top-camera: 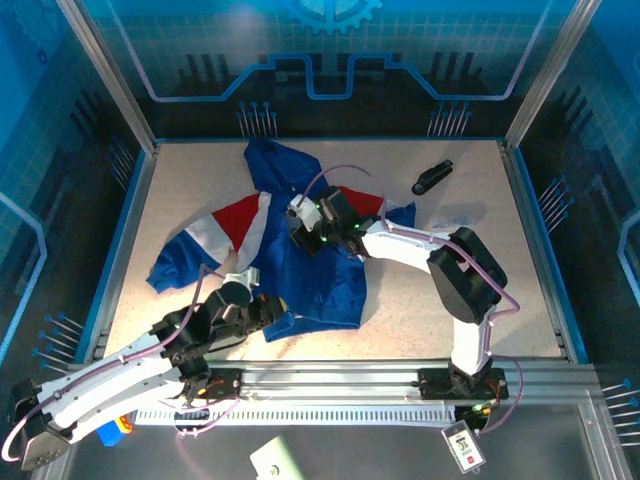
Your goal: Zip up the jacket
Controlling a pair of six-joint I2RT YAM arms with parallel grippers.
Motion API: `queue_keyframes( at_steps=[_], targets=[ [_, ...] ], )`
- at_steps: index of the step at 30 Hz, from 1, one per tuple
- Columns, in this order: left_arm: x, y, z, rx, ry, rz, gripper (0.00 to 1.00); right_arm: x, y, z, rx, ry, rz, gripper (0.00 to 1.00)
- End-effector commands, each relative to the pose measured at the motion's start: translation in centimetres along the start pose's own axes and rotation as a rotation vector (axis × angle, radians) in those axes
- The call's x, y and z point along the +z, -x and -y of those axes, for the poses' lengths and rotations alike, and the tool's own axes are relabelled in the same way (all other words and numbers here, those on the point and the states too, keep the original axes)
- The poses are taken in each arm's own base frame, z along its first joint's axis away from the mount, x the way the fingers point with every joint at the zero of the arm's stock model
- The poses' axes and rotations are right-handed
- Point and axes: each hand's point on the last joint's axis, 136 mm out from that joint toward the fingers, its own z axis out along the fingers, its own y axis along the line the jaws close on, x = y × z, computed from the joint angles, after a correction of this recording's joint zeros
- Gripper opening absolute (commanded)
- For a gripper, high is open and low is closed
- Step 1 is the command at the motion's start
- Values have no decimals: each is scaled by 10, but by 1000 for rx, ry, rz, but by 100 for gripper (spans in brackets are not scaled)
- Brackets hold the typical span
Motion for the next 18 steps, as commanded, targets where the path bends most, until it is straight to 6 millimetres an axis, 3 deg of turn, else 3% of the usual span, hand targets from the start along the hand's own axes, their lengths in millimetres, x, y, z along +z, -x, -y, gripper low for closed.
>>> queue_keyframes(
  at_steps=[1,18],
  targets=[
    [-6,-12,6,25,-1,-89,0,2,26,26,-4,-55,63,0],
    [2,-17,13,14,-2,-141,0,25,54,78,32,-86,88,0]
  ],
)
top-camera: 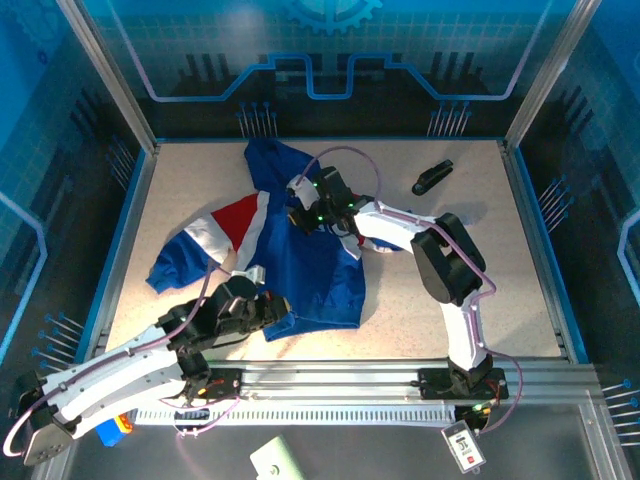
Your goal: Zip up the jacket
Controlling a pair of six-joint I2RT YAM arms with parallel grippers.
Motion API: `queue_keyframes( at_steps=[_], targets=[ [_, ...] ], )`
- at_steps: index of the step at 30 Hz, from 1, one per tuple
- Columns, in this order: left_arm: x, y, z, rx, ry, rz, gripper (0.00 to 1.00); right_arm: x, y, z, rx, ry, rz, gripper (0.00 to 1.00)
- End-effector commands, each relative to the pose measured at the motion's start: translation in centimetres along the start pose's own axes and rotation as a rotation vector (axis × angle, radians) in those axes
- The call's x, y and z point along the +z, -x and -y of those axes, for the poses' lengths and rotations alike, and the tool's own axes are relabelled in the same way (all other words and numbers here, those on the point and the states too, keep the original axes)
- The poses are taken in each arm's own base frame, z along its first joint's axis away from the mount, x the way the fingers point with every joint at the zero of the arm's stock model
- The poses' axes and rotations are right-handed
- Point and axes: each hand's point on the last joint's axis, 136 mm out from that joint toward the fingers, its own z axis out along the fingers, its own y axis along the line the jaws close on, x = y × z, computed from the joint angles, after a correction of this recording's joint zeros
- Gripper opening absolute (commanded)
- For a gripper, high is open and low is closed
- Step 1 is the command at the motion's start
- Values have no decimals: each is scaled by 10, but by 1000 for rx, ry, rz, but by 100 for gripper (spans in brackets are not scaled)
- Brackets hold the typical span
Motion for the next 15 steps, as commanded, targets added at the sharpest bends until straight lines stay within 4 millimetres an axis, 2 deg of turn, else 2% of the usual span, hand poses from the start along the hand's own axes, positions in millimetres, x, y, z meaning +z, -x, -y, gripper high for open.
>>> queue_keyframes(
  at_steps=[1,15],
  targets=[
    [-3,-13,8,9,-31,-82,0,-3,29,32,-3,-59,73,0],
    [4,-24,4,-15,-56,-128,0,6,54,84,-2,-109,100,0]
  ],
)
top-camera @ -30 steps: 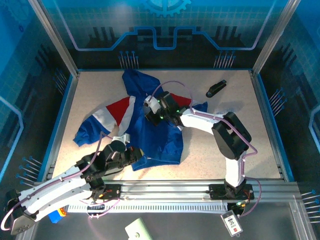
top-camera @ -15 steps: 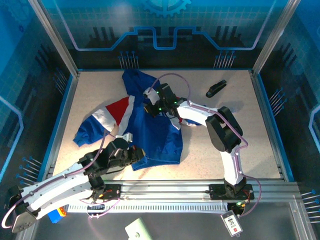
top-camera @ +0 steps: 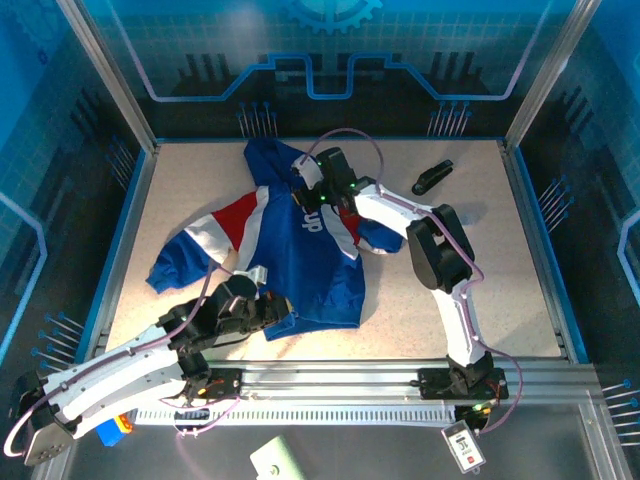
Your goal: Zip up the jacket
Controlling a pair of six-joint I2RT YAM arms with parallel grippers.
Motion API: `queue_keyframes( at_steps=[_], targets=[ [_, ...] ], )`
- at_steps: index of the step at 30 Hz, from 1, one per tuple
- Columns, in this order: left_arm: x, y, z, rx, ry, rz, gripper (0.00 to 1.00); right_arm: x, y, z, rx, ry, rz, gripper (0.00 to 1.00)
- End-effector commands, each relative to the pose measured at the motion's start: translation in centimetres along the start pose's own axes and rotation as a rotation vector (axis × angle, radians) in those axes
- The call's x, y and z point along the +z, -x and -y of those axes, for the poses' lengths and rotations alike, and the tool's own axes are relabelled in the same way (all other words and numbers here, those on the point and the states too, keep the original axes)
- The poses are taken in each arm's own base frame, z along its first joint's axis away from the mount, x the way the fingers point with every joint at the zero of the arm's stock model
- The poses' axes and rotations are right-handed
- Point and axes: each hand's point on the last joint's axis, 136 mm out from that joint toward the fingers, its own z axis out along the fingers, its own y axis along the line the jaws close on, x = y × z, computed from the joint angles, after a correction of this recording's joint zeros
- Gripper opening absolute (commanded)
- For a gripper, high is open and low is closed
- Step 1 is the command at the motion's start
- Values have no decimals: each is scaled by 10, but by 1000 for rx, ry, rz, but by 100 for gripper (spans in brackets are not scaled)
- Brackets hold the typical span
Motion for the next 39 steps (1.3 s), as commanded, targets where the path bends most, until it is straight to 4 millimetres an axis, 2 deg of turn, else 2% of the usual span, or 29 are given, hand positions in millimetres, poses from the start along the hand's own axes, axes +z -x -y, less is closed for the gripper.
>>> queue_keyframes(
  at_steps=[1,7,9,10,13,22,30,35,37,38,39],
  targets=[
    [4,-22,-1,-17,-34,-111,0,-3,24,36,-3,-68,69,0],
    [5,-25,1,-25,-52,-126,0,6,29,51,16,-71,85,0],
    [9,-28,3,-28,-78,-143,0,4,37,53,13,-60,109,0],
    [10,-29,3,-40,-89,-150,0,13,28,57,24,-51,98,0],
    [14,-31,2,-65,-105,-155,0,19,31,65,39,-45,105,0],
    [21,-30,-12,-90,-71,-149,0,28,38,85,39,-61,110,0],
    [34,-31,-26,-105,-14,-168,0,37,40,91,24,-67,109,0],
    [37,-26,-40,-111,65,-163,0,41,35,94,5,-80,93,0],
    [36,-22,-44,-107,101,-154,0,42,29,94,2,-84,73,9],
    [36,-18,-46,-105,117,-144,5,42,27,94,1,-86,63,15],
    [34,-15,-49,-103,145,-136,16,41,24,94,-1,-96,53,24]
  ],
)
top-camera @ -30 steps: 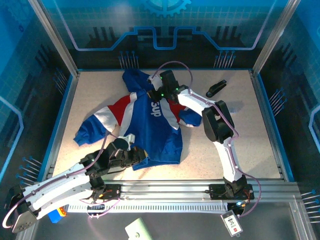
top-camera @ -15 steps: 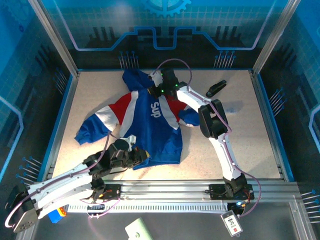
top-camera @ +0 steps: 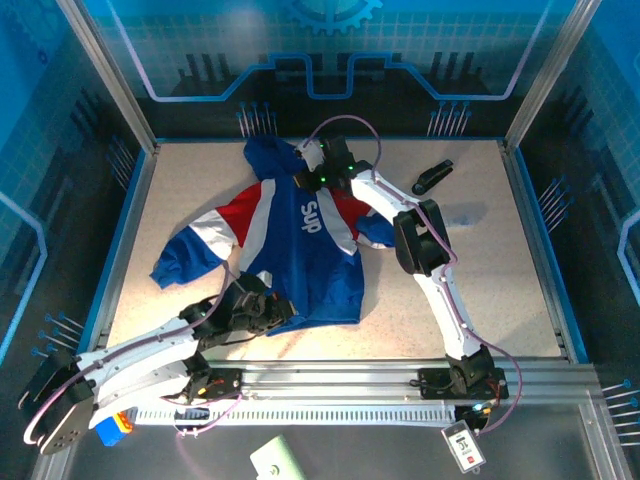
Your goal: Zip up the jacket
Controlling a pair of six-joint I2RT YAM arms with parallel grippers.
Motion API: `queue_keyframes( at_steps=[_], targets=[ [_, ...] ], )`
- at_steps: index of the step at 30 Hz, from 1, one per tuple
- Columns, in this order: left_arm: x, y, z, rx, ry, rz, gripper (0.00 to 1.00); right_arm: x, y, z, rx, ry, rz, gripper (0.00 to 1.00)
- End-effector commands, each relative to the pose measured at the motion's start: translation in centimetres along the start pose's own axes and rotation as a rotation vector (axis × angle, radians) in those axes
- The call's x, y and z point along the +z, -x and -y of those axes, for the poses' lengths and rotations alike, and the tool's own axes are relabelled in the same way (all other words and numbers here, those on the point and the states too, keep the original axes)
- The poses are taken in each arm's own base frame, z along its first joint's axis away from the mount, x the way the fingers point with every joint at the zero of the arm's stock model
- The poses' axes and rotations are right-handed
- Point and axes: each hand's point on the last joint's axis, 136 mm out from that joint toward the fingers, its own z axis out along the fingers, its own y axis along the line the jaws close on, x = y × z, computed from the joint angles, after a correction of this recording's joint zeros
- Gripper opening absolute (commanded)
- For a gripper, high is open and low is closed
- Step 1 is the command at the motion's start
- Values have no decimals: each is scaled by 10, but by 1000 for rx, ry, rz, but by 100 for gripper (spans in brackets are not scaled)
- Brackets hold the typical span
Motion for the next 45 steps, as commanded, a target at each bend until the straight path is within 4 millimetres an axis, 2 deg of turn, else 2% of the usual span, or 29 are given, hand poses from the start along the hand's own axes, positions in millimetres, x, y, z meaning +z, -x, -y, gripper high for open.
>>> queue_keyframes(
  at_steps=[1,4,8,10,13,17,19,22,27,30,33,37,39,42,45],
  targets=[
    [-8,-5,-10,23,89,-60,26,-12,9,35,-14,-107,25,32],
    [-22,7,-7,74,114,-43,37,-31,18,34,-35,-139,19,51],
    [-50,30,3,140,103,32,43,-68,36,30,-87,-189,30,58],
    [-64,42,9,169,86,75,46,-95,50,25,-111,-211,48,60],
    [-81,55,16,214,87,122,50,-124,52,20,-117,-242,59,61],
    [-103,75,29,292,109,181,57,-162,47,8,-105,-271,88,64],
    [-117,89,36,357,138,232,62,-182,40,3,-88,-294,98,70],
    [-141,120,47,483,224,348,72,-207,19,-1,-62,-339,93,84],
    [-171,178,59,585,330,589,99,-251,-17,-6,-24,-414,96,91],
    [-173,202,62,623,320,701,99,-274,-48,2,18,-502,85,94],
    [-165,223,46,641,342,803,99,-296,-83,21,81,-631,85,99],
    [-149,242,8,625,394,894,99,-328,-138,45,190,-798,62,100],
    [-141,246,-15,594,447,898,99,-346,-158,54,216,-896,75,100],
    [-129,251,-46,557,522,889,99,-361,-176,57,197,-965,143,100],
    [-116,253,-66,540,515,888,99,-365,-186,54,178,-967,193,100]
  ],
)
